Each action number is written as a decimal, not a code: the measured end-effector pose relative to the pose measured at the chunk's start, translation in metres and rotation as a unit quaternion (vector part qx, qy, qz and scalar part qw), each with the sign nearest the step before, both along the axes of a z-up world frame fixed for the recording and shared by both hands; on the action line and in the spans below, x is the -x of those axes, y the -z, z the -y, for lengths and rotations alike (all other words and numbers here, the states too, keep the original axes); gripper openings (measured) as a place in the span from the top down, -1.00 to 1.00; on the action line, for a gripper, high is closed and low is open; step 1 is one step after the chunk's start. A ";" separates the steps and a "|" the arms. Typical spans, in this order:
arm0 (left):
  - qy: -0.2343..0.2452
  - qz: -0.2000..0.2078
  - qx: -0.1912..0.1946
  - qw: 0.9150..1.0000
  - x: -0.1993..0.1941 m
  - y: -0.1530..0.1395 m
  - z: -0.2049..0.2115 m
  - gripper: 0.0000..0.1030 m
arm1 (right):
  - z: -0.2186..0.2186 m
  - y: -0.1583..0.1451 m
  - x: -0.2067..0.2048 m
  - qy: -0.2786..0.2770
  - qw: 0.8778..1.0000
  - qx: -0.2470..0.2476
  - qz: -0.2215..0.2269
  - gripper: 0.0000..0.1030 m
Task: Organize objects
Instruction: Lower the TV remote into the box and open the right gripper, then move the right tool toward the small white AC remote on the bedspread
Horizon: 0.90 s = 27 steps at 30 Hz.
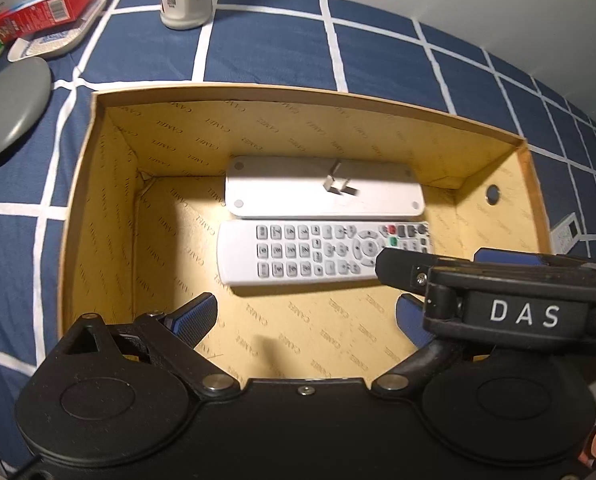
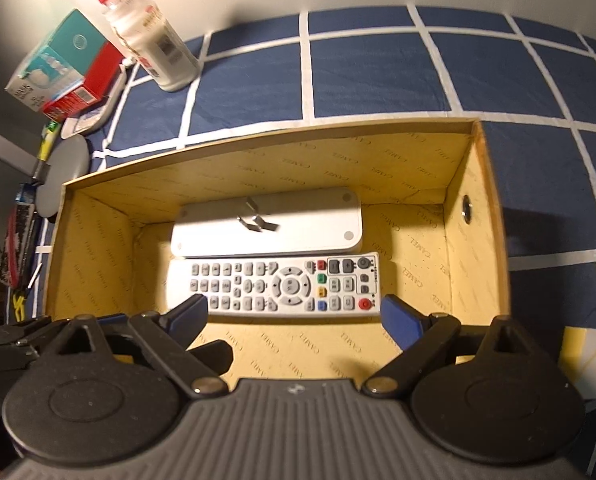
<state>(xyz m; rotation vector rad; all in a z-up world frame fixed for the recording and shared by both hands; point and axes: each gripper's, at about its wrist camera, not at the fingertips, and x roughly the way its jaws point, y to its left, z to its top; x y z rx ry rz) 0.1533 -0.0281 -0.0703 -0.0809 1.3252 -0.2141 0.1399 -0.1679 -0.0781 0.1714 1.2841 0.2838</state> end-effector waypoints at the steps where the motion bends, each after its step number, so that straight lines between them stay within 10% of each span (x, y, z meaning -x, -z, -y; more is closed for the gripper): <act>1: 0.000 0.004 0.000 1.000 0.004 -0.004 0.000 -0.87 | 0.002 -0.004 0.003 0.000 1.000 -0.001 0.005 -0.80; 27: 0.000 0.070 -0.020 0.997 0.097 -0.069 0.081 -0.95 | 0.104 -0.078 0.075 -0.009 0.997 -0.019 0.081 -0.80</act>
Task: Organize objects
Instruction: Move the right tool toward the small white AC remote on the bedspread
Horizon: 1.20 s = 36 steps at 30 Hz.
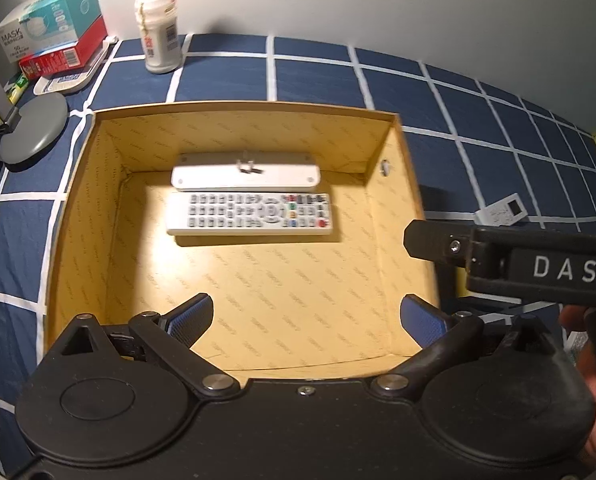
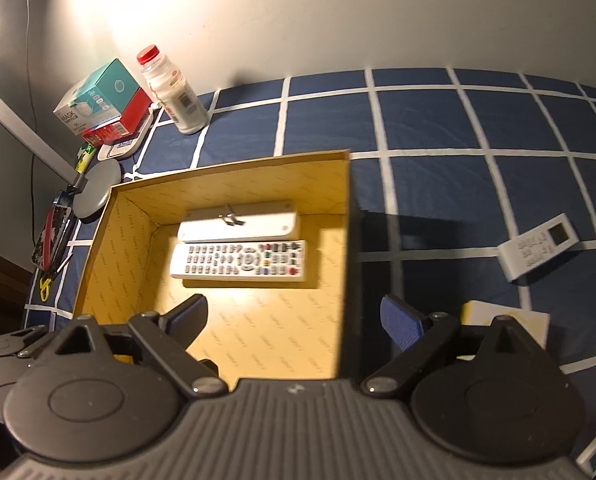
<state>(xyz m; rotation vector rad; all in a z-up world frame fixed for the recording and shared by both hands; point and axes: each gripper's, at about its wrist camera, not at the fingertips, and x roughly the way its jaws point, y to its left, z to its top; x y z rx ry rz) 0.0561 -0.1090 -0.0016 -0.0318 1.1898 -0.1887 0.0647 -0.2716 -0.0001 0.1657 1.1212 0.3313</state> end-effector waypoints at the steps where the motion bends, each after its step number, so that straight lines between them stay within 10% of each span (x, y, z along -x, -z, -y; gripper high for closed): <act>1: -0.002 0.002 -0.003 1.000 0.002 -0.001 0.006 -0.95 | 0.008 -0.002 0.001 -0.002 1.000 0.000 0.001 -0.80; 36: -0.098 -0.011 -0.008 0.995 0.009 0.027 0.219 -1.00 | 0.266 0.009 -0.049 -0.040 0.999 0.026 -0.011 -0.84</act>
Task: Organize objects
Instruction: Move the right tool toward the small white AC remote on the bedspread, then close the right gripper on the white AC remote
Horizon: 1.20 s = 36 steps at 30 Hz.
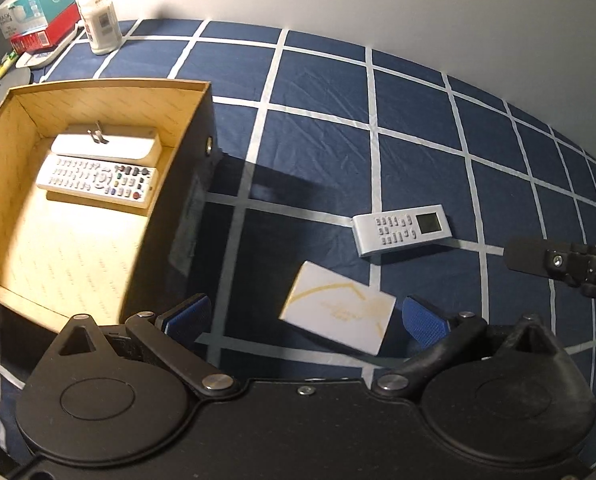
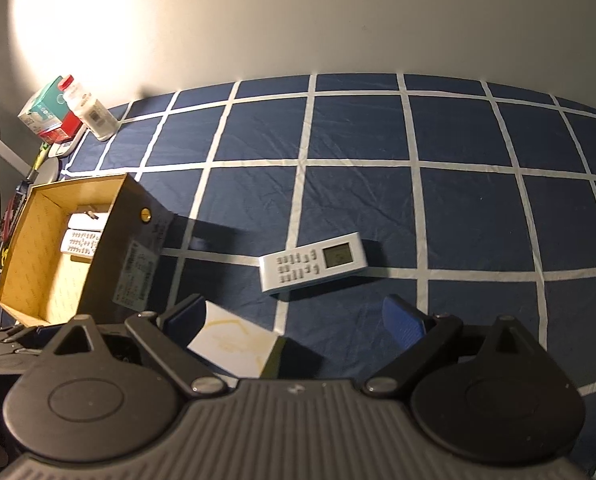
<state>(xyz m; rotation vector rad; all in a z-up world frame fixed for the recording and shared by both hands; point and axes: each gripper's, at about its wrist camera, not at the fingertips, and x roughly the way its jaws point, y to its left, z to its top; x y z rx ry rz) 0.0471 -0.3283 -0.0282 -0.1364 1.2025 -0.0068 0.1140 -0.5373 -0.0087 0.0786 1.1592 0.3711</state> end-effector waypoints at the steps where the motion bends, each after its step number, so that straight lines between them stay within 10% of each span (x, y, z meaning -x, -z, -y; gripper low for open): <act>1: -0.002 -0.002 -0.001 1.000 -0.003 0.003 0.003 -1.00 | 0.001 0.002 -0.005 -0.003 1.000 0.001 -0.002 -0.84; 36: -0.015 -0.100 0.039 0.994 -0.117 0.128 0.057 -0.99 | -0.020 0.149 -0.134 -0.093 0.986 0.018 -0.138 -0.78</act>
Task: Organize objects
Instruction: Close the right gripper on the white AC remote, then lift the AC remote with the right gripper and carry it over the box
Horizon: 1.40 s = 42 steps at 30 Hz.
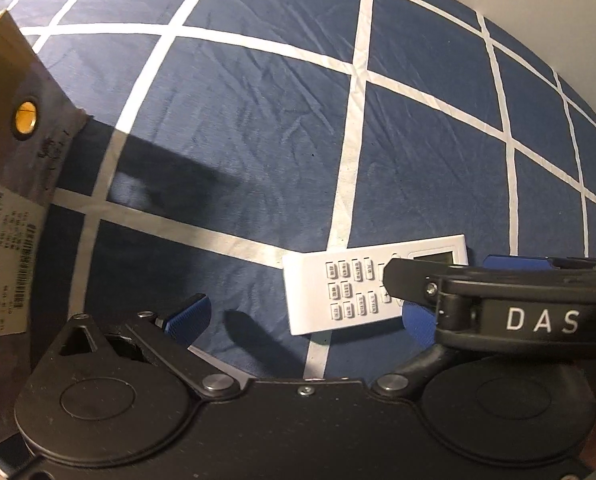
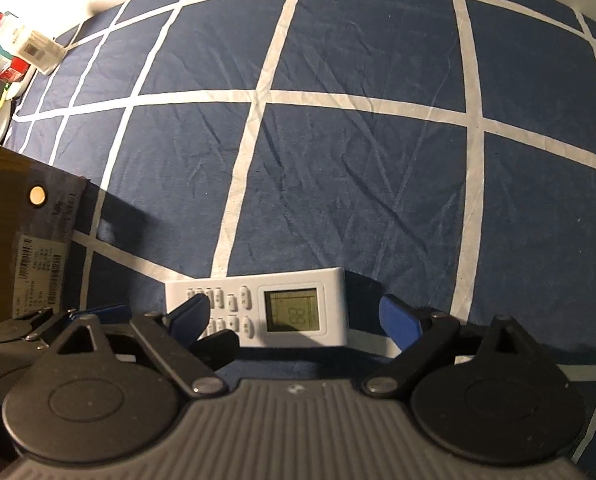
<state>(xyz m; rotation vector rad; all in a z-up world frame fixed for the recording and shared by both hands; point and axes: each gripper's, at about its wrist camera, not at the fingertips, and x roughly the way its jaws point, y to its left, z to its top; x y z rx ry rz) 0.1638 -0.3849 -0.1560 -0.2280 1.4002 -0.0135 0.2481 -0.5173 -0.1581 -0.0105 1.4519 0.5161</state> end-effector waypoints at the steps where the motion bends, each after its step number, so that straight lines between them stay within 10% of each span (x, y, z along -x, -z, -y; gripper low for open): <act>1: 0.001 0.000 0.003 1.000 -0.001 0.001 0.000 -0.99 | 0.000 0.001 0.000 -0.001 1.000 -0.001 -0.001 -0.78; 25: 0.010 -0.006 0.041 0.999 0.002 0.000 0.019 -0.34 | -0.013 0.004 -0.003 -0.029 0.999 0.014 -0.002 -0.34; 42: 0.050 0.018 0.028 0.998 0.018 -0.034 0.015 -0.34 | -0.006 -0.027 0.026 0.025 1.000 -0.003 0.018 -0.32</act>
